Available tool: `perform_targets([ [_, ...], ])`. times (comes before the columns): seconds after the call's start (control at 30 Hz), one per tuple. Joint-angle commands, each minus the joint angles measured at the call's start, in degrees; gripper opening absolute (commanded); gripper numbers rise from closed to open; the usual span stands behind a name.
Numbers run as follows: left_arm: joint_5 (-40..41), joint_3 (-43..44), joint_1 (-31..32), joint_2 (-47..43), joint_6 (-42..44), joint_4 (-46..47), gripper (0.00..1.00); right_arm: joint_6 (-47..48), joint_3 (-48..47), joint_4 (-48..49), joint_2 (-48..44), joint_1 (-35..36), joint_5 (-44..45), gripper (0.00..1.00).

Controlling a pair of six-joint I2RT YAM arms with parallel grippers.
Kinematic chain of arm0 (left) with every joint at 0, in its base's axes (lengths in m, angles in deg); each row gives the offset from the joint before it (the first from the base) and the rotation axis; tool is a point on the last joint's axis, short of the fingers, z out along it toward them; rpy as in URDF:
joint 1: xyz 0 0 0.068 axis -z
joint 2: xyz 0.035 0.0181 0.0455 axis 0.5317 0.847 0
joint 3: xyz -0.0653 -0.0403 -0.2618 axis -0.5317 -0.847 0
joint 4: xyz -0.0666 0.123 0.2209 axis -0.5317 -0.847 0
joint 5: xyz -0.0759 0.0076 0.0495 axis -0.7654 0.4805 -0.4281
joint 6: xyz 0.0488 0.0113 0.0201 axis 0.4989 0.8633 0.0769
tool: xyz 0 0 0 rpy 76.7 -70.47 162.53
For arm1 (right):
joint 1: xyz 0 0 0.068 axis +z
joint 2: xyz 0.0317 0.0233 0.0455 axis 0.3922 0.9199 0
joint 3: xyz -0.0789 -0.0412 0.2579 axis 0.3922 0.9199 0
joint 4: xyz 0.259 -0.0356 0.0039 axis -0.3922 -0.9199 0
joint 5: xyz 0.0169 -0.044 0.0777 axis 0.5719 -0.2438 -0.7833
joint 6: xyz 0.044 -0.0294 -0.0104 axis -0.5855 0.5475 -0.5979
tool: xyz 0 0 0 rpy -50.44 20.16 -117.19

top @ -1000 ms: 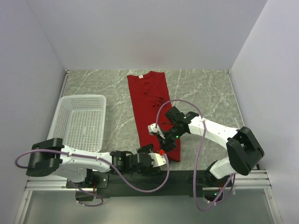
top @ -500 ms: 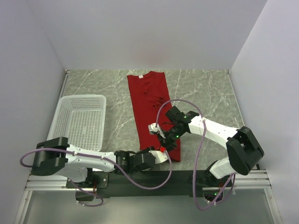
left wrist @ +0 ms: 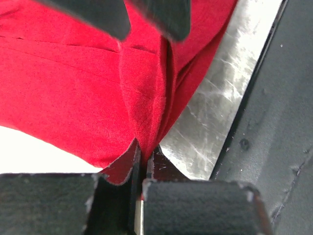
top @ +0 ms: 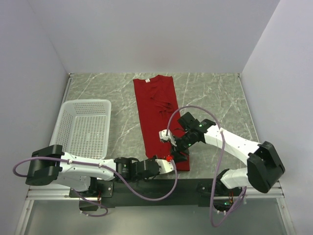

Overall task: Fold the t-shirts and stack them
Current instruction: Fold the tshirt

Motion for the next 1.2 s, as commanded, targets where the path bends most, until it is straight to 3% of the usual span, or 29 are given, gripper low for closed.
perform_targets([
  [0.0,-3.42,-0.43,0.39,-1.67,0.72,0.31,0.01,0.61,2.16,-0.85,-4.71,-0.49,5.51,0.57],
  [0.4,-4.91,-0.44,0.39,-1.05,1.6,-0.13,0.01,-2.29,6.74,-1.12,-4.02,1.43,21.41,0.62],
  [0.8,-4.74,0.18,0.39,0.18,0.9,-0.39,0.01,-2.2,9.72,-3.49,-5.51,6.45,23.18,0.63],
  [1.07,-4.65,0.62,0.39,0.97,0.72,-0.3,0.01,-5.1,11.57,-0.07,-2.36,11.02,25.99,0.62],
  [1.17,-4.74,0.53,0.39,1.06,0.55,-0.3,0.01,-6.25,11.75,1.07,-0.51,11.81,27.75,0.57],
])
